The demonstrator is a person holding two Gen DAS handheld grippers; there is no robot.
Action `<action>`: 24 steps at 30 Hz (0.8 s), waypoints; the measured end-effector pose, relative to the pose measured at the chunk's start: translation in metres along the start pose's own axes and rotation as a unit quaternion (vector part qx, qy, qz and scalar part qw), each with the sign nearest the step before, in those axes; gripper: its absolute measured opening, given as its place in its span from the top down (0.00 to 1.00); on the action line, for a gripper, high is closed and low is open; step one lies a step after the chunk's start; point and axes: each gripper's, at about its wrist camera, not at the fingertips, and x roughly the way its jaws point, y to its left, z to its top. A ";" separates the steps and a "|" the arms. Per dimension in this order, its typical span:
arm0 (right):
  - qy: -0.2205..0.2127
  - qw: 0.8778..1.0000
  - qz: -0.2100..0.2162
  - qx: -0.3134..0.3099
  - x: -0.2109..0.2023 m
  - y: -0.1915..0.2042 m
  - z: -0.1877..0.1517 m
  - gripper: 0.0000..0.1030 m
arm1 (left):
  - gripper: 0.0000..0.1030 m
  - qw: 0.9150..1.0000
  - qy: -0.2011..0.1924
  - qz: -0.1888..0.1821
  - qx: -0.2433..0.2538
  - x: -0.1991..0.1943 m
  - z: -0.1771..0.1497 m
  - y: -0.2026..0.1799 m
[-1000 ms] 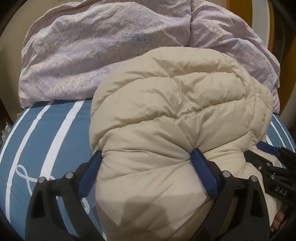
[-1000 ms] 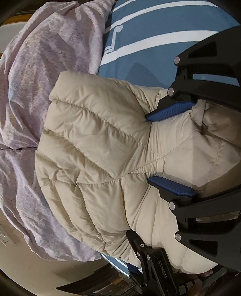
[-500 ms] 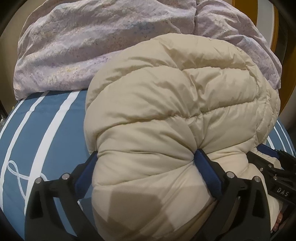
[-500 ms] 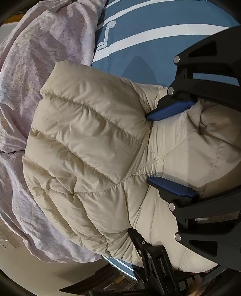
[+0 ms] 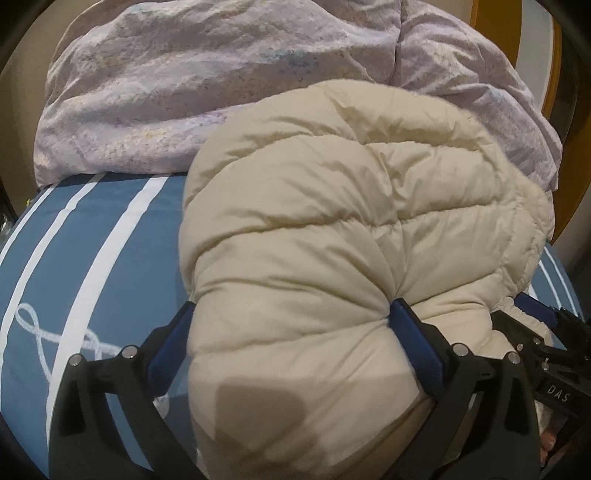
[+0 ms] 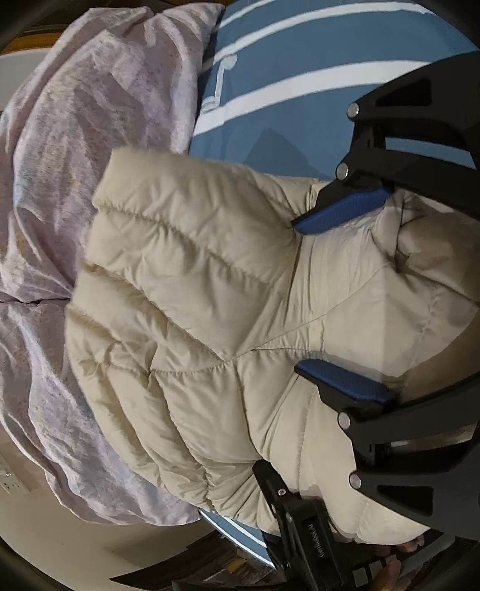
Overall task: Fold large clothes
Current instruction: 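Press the flipped jacket bundle flat with both tools, then open both tools and pull them back from the folded jacket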
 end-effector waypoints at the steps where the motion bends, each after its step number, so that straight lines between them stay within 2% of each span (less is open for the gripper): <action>1: 0.001 1.000 -0.004 0.006 -0.003 -0.001 -0.001 0.14 | 0.02 1.000 -0.001 0.002 -0.002 -0.005 -0.001 0.001; 6: -0.008 1.000 -0.011 0.019 -0.025 -0.004 -0.011 0.07 | 0.02 1.000 -0.010 0.004 -0.001 -0.029 -0.008 0.003; 10: -0.018 0.999 -0.023 0.017 -0.043 -0.003 -0.021 0.06 | 0.02 1.000 -0.015 0.001 0.005 -0.050 -0.016 0.005; 16: -0.014 0.999 -0.018 0.035 -0.066 -0.006 -0.039 0.04 | 0.02 1.000 -0.016 -0.002 0.012 -0.077 -0.032 0.011; 24: -0.008 0.998 -0.011 0.062 -0.089 -0.006 -0.065 0.03 | 0.02 1.000 -0.001 -0.010 0.005 -0.106 -0.061 0.022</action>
